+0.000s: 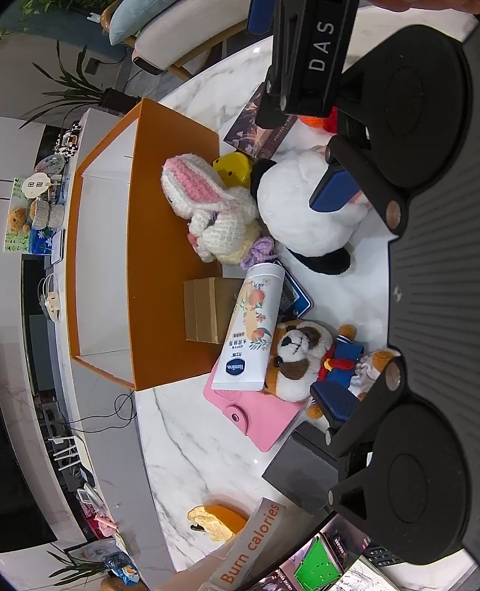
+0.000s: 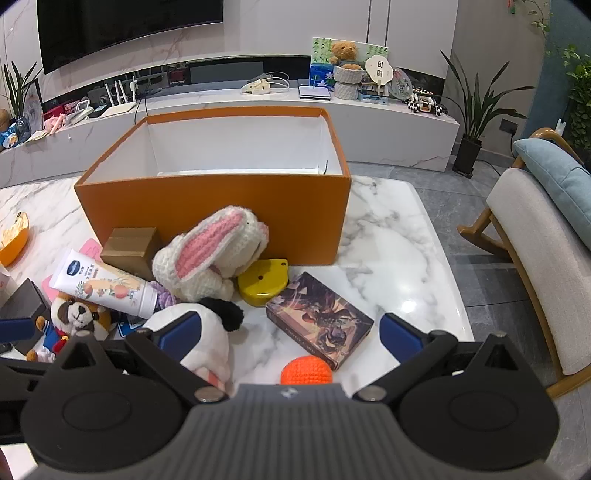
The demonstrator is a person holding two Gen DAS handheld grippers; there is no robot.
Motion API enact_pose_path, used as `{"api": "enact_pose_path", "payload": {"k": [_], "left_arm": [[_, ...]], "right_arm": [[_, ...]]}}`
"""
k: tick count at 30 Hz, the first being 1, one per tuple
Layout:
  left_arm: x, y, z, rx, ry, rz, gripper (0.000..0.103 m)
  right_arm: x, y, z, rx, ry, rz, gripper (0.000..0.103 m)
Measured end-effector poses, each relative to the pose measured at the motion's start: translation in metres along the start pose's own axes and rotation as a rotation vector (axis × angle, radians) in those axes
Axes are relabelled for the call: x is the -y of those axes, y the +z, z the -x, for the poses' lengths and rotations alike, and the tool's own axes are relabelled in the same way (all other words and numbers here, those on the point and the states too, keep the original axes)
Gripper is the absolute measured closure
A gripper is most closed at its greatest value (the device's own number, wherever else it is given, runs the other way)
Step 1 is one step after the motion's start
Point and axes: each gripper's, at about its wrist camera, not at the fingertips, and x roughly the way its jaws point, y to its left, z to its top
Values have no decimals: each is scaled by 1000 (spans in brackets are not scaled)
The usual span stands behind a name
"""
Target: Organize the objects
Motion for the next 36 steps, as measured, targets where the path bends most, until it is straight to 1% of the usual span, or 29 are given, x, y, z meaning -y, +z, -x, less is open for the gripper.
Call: {"api": "enact_pose_path", "payload": {"k": [11, 19, 29, 31, 34, 36], "left_arm": [[-5, -1, -1, -9, -8, 13, 0], [-4, 0, -3, -16, -13, 12, 0], [-1, -2, -6, -27, -19, 11, 0], [0, -2, -8, -30, -24, 11, 0], [5, -2, -9, -33, -33, 0, 0], [9, -2, -11, -36, -37, -9, 0]], "right_arm": [[4, -5, -2, -9, -6, 11, 1], [6, -1, -2, -17, -7, 13, 1], [13, 3, -4, -37, 45, 6, 1], [20, 6, -5, -36, 63, -8, 1], [35, 11, -8, -22, 113, -45, 1], [43, 13, -11, -13, 113, -29, 1]]}}
